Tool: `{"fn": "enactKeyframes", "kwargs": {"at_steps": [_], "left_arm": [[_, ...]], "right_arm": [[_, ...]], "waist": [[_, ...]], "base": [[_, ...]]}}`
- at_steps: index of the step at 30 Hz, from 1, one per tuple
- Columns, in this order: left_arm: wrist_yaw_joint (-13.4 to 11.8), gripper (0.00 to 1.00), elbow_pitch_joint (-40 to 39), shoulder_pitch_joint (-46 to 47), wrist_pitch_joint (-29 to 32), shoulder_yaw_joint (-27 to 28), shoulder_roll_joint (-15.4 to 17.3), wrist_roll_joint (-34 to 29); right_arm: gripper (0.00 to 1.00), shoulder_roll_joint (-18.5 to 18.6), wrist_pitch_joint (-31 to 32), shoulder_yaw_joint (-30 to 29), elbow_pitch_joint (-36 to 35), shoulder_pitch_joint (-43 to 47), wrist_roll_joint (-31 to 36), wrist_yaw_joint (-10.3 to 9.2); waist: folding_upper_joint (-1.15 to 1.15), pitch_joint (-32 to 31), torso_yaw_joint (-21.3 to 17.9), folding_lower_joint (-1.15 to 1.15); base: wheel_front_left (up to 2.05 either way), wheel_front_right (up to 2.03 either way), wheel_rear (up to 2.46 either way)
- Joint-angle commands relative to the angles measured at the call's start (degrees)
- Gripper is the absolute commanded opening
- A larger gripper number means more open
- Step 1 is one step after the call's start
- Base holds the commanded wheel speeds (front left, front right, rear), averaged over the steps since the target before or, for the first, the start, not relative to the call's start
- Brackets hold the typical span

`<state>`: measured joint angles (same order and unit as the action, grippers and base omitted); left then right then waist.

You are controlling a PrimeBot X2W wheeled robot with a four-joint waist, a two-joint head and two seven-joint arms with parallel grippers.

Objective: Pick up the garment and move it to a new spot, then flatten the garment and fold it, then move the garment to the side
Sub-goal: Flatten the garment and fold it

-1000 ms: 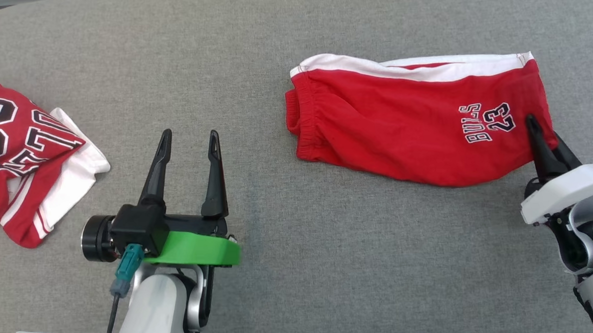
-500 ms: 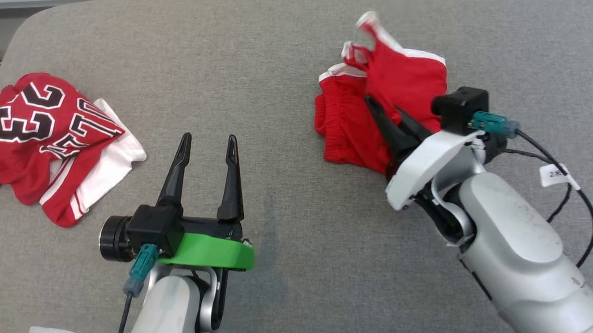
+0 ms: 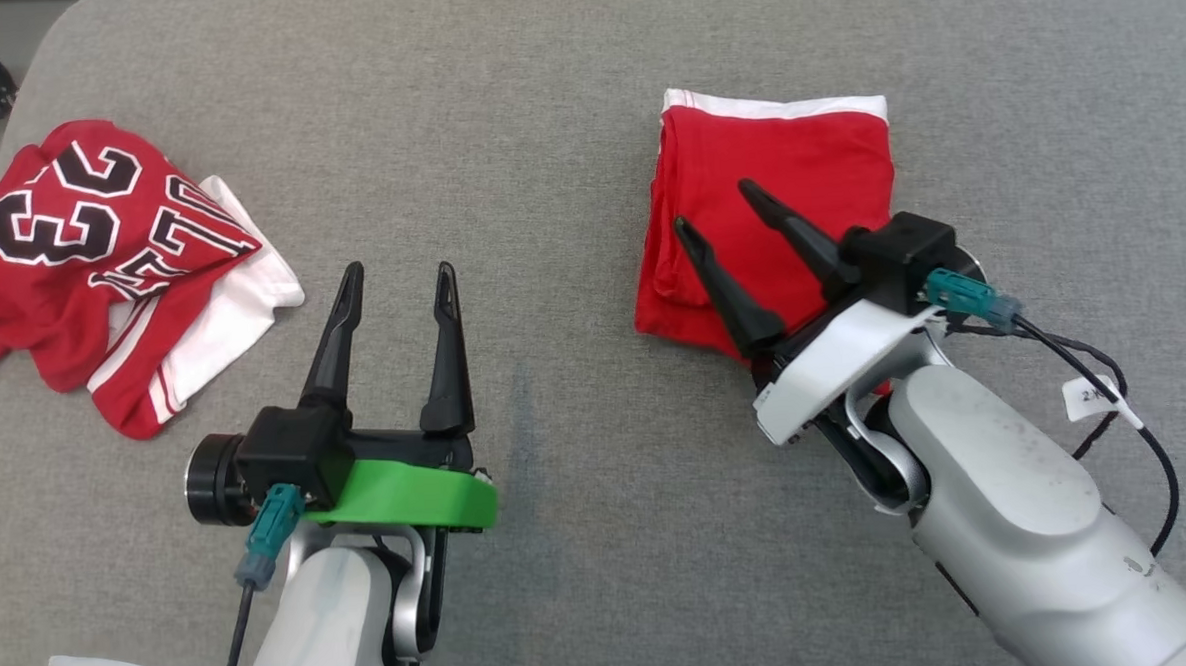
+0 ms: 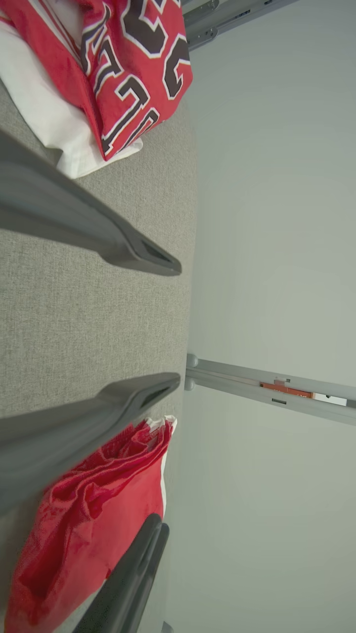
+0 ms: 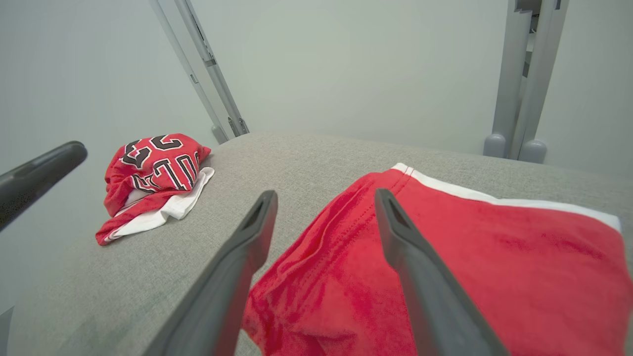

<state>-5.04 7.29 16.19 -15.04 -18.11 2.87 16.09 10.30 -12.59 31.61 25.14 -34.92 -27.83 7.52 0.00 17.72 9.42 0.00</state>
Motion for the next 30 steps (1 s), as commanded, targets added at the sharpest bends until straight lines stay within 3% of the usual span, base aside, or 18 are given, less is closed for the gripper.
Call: {"fn": "enactKeyframes", "kwargs": {"at_steps": [1,8,15,30], "left_arm": [[-0.2,1.0,0.0,0.4,-0.2,0.6,0.1,-0.7],[-0.5,1.0,0.2,-0.5,-0.2,2.6,1.4,-2.0],[-0.5,1.0,0.3,-3.1,-0.2,4.9,3.3,-2.7],[0.2,1.0,2.5,-11.7,-0.2,5.6,5.1,-2.0]], "right_arm": [[1.0,0.8,-1.0,-1.0,-1.3,1.5,0.0,-0.07],[1.0,3.6,-2.6,-14.5,-10.0,9.0,3.8,-0.07],[1.0,2.6,-2.5,-29.2,-18.9,22.2,9.6,-0.07],[1.0,-2.7,4.3,-32.4,-27.9,37.3,13.8,-0.07]], "waist": [[0.0,-0.3,-0.8,0.0],[0.0,-1.3,-3.9,0.0],[0.0,-4.4,-7.3,0.0],[0.0,-13.1,-9.5,0.0]], "base": [[0.0,0.0,0.0],[0.0,0.0,0.0],[0.0,0.0,0.0],[0.0,0.0,0.0]]}}
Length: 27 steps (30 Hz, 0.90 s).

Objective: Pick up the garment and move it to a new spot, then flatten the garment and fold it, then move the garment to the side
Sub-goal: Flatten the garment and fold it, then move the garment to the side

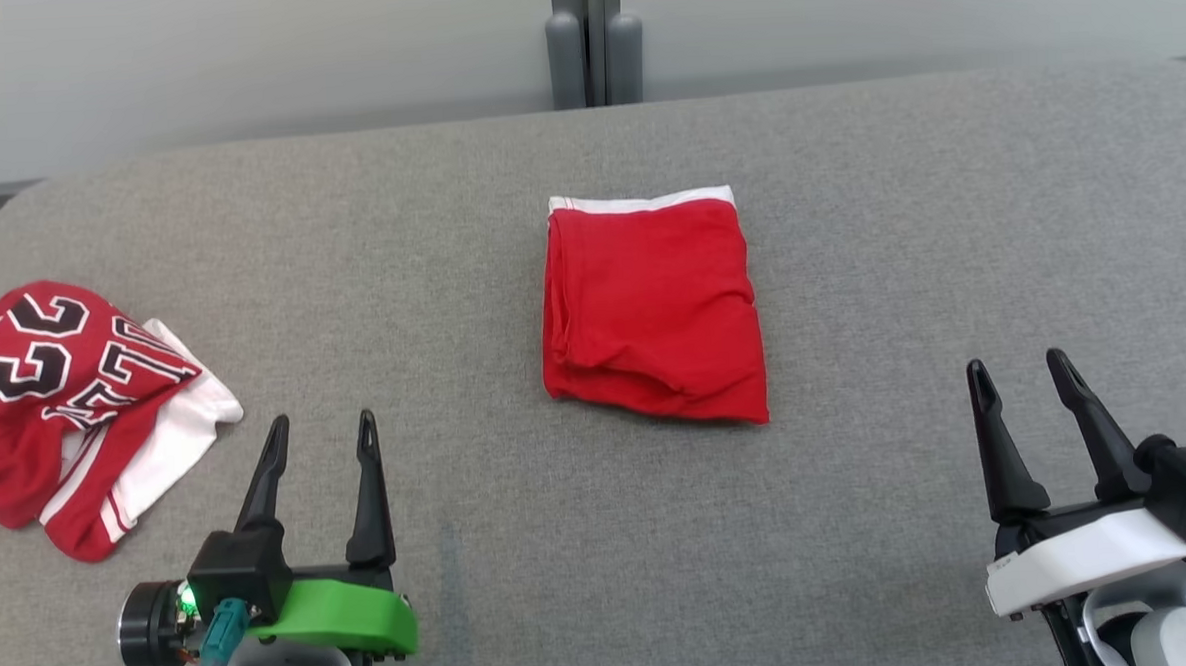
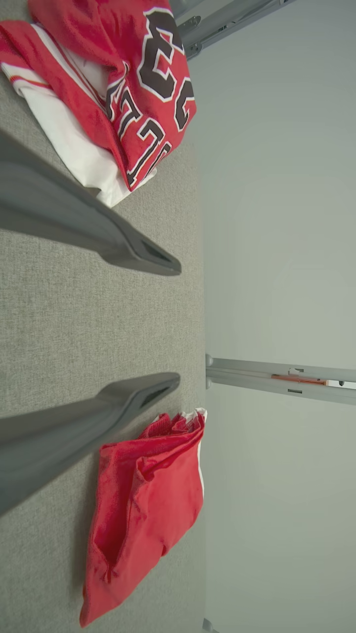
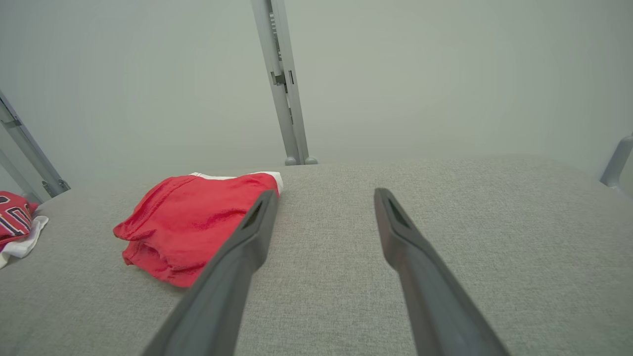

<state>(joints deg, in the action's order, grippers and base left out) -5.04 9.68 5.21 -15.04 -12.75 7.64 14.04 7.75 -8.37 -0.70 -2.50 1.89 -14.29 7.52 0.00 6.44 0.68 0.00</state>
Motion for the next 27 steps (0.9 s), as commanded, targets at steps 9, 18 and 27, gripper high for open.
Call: {"fn": "enactKeyframes", "kwargs": {"at_steps": [9,18,27], "left_arm": [[0.5,1.0,1.5,-4.0,-0.2,0.2,0.3,0.5],[0.9,1.0,3.0,-3.7,-0.2,0.4,0.4,0.7],[0.7,1.0,3.1,-2.7,-0.2,0.6,0.2,-0.1]], "right_arm": [[1.0,-1.2,2.5,-1.2,-2.9,4.9,1.2,-0.07],[1.0,-1.8,3.5,-1.5,-4.4,6.3,1.6,-0.07],[1.0,-1.8,3.7,-1.7,-4.6,6.1,1.6,-0.07]], "waist": [[0.0,-5.2,-0.8,0.0],[0.0,-6.0,-0.4,0.0],[0.0,-5.9,-0.2,0.0]], "base": [[0.0,0.0,0.0],[0.0,0.0,0.0],[0.0,0.0,0.0]]}}
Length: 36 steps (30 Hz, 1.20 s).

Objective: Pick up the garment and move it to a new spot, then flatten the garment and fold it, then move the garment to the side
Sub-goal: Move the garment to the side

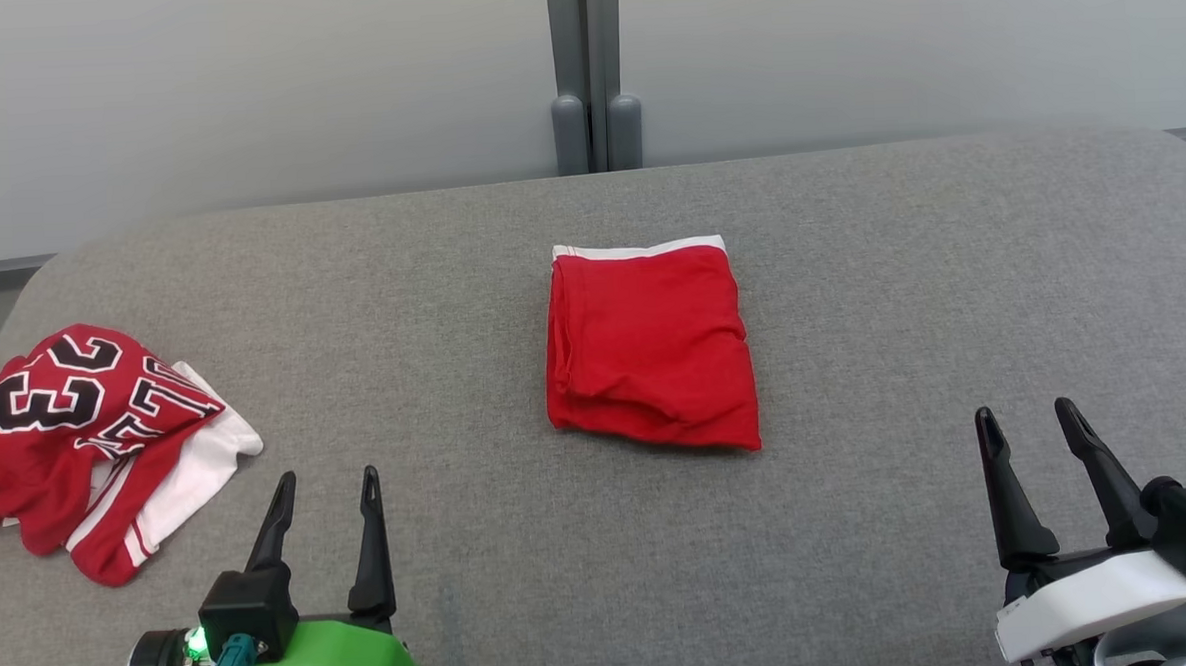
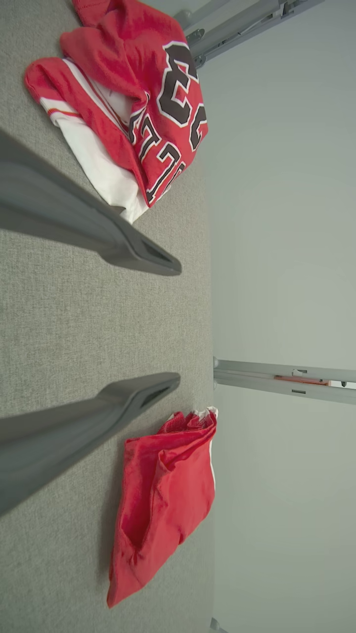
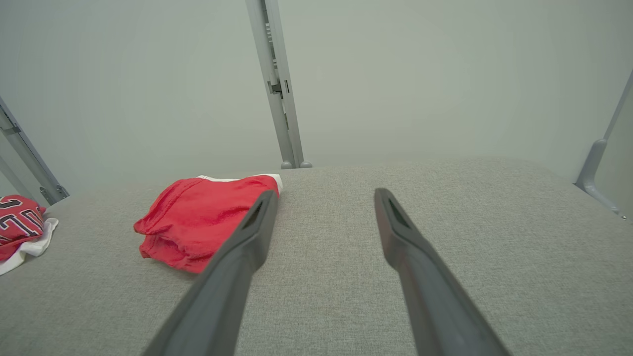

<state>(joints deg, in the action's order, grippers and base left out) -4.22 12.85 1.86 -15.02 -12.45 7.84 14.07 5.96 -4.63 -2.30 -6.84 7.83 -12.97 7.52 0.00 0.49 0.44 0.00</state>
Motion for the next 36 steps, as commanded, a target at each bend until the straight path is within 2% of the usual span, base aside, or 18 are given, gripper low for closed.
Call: {"fn": "enactKeyframes", "kwargs": {"at_steps": [1,11,21,27,36], "left_arm": [[-0.2,1.0,-0.1,0.7,-0.2,0.4,0.0,-0.2],[0.1,1.0,-1.2,3.0,-0.2,0.6,-0.4,-1.2],[0.9,1.0,-5.5,10.7,-0.2,0.3,-2.7,-3.2],[1.5,1.0,-7.1,13.7,-0.2,-0.4,-4.2,-4.0],[1.6,1.0,-7.3,15.6,-0.2,-1.2,-4.8,-3.9]], "right_arm": [[1.0,0.0,-0.1,-0.1,-0.3,0.1,0.4,-0.07],[1.0,0.7,0.5,-0.9,-0.7,-1.0,-0.1,-0.07],[1.0,4.9,1.6,-0.8,3.0,-9.0,-2.1,-0.07],[1.0,7.8,1.8,3.8,11.1,-17.1,-3.9,-0.07],[1.0,7.7,2.1,11.7,28.4,-29.2,-8.9,-0.07]], "waist": [[0.0,0.1,0.0,0.0],[0.0,2.6,1.4,0.0],[0.0,14.0,7.7,0.0],[0.0,18.4,11.3,0.0],[0.0,20.6,13.8,0.0]], "base": [[0.0,0.0,0.0],[0.0,0.0,0.0],[0.0,0.0,0.0],[0.0,0.0,0.0],[0.0,0.0,0.0]]}}
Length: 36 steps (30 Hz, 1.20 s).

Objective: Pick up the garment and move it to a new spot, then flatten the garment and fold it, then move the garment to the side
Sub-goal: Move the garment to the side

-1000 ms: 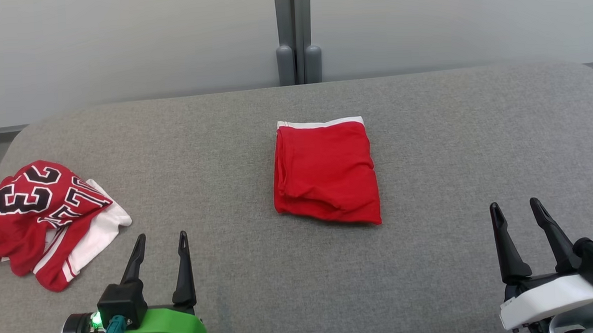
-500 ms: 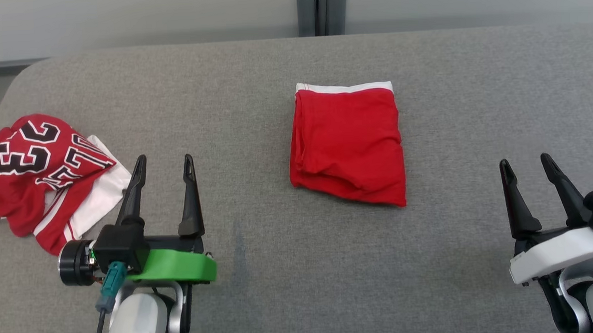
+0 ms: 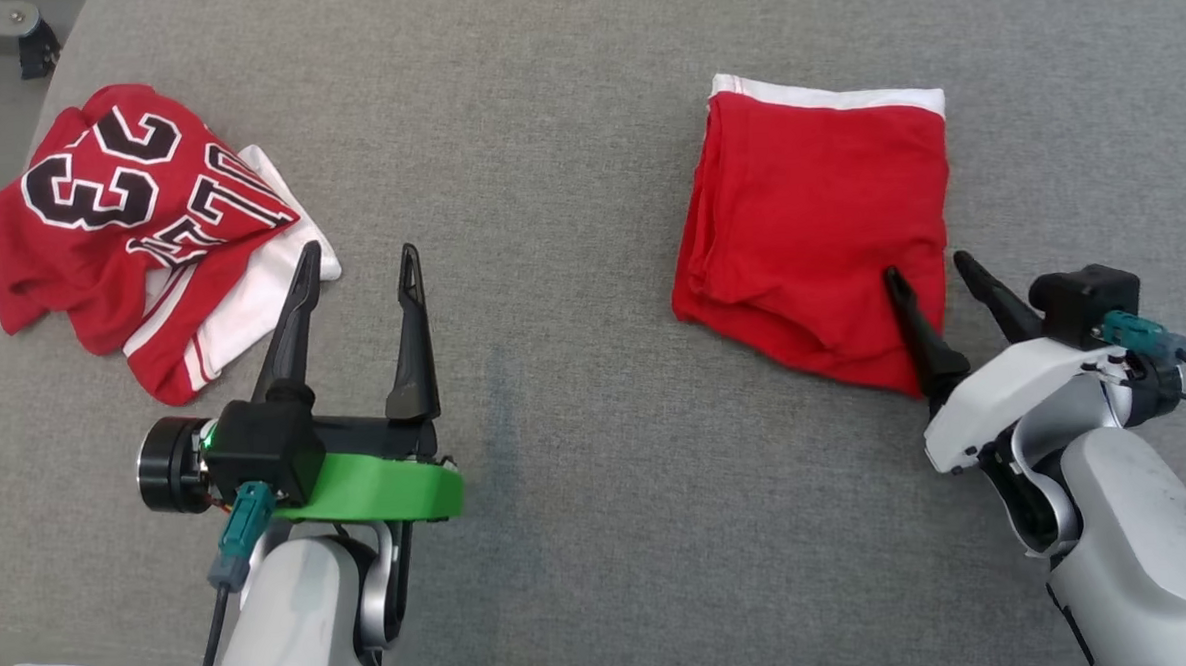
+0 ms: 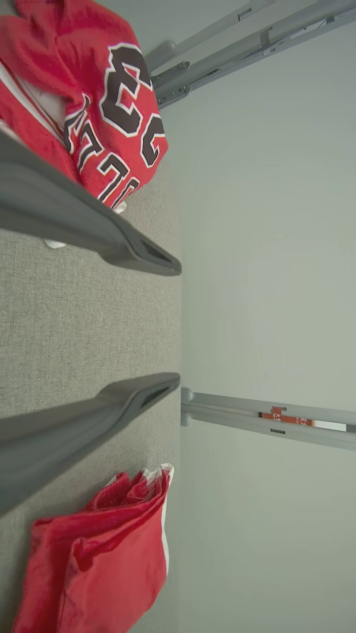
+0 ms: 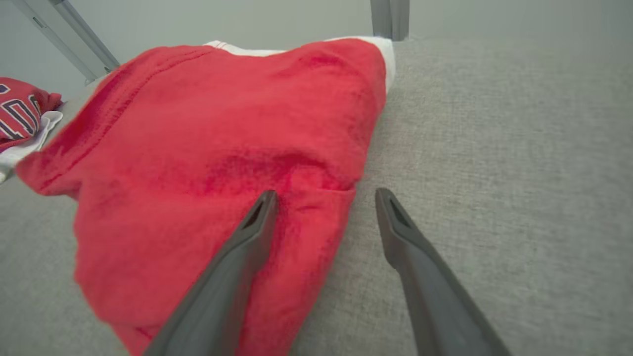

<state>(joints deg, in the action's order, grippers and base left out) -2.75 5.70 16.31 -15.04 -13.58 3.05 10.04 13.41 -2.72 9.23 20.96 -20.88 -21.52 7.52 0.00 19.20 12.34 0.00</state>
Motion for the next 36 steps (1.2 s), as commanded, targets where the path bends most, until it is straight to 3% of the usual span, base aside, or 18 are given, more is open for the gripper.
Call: {"fn": "enactKeyframes", "kwargs": {"at_steps": [1,4,5,7,13,21,27,36], "left_arm": [[0.1,1.0,-0.1,1.2,-0.2,-0.2,-0.1,0.2],[-0.1,1.0,-0.1,1.2,-0.2,-0.3,-0.1,0.3],[-0.2,1.0,-0.1,1.2,-0.2,-0.3,-0.1,0.4],[-0.4,1.0,-0.2,1.1,-0.2,-0.3,-0.1,0.4],[-0.4,1.0,-0.2,0.6,-0.2,0.2,-0.1,-0.3],[0.8,1.0,-1.5,1.8,-0.2,-0.2,-0.1,-2.2],[2.4,1.0,-2.2,5.2,-0.2,-2.4,0.0,-3.7],[4.8,1.0,-3.2,12.2,0.8,-6.5,0.7,-6.8]], "right_arm": [[1.0,0.4,0.5,0.6,1.9,-1.2,-0.5,-0.07],[0.98,0.5,1.9,2.4,5.8,-2.6,-1.7,-0.07],[0.73,0.3,2.4,3.0,6.6,-2.7,-2.5,-0.07],[0.0,0.5,2.7,4.4,7.5,-2.8,-3.8,-0.07],[0.0,2.9,0.4,7.8,5.4,-4.3,-5.8,-0.08],[0.0,8.2,-2.2,13.8,3.8,-4.7,-10.4,-0.1],[0.0,15.7,-4.4,19.3,5.5,-10.6,-15.7,-0.09],[0.0,27.6,-8.3,22.8,14.0,-21.5,-21.0,-0.09]], "waist": [[0.0,1.9,2.0,0.0],[0.0,2.0,2.0,0.0],[0.0,1.9,1.8,0.0],[0.0,1.8,1.3,0.0],[0.0,1.3,-2.0,0.0],[0.0,2.2,-11.5,0.0],[0.0,7.3,-18.2,0.0],[0.0,15.8,-20.6,0.0]], "base": [[0.0,0.0,0.0],[0.0,0.0,0.0],[0.0,0.0,0.0],[0.0,0.0,0.0],[0.0,0.0,0.0],[0.0,0.0,0.0],[0.0,0.0,0.0],[0.0,0.0,0.0]]}}
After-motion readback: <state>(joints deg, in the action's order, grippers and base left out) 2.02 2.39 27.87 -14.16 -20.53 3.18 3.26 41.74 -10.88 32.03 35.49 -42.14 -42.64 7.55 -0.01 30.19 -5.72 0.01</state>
